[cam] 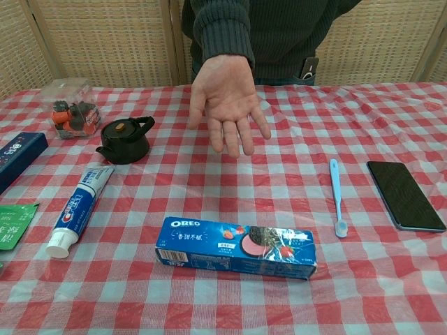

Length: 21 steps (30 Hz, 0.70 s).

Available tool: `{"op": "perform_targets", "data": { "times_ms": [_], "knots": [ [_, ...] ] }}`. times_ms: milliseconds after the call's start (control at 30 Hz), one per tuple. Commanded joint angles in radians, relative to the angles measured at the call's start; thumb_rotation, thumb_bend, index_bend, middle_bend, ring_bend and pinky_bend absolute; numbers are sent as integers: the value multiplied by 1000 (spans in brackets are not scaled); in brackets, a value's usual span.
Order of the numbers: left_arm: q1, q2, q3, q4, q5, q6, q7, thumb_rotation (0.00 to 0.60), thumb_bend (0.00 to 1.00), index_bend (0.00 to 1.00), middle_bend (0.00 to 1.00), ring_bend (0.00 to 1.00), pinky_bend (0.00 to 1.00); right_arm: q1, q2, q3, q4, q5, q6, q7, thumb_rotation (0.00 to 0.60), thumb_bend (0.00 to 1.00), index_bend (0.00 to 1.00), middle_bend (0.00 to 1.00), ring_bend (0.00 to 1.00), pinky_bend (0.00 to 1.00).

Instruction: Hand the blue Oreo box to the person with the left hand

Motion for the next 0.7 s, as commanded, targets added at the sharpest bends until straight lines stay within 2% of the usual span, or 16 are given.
{"op": "perform_targets", "data": {
  "times_ms": [33,267,400,533,700],
  "knots": [
    [-1,-1,1,1,4,0,4,600,0,0,0,0,0,0,1,0,-1,2,-1,0,600,0,55,0,0,0],
    [-22,-22,13,6,30,-35,24,600,0,0,0,0,0,-5,9,1,-9,3,4,9,600,0,55,0,0,0],
    [-88,-60,44,15,144,-109,4,600,0,0,0,0,0,-3,13,6,-6,15,-2,23,600,0,55,0,0,0],
    [-203,-140,55,25,220,-275,83,600,0,0,0,0,0,3,15,15,1,41,-20,33,600,0,55,0,0,0],
    [-359,-255,33,17,220,-500,110,600,0,0,0,0,0,6,13,27,13,74,-34,33,600,0,55,0,0,0]
  ]
}}
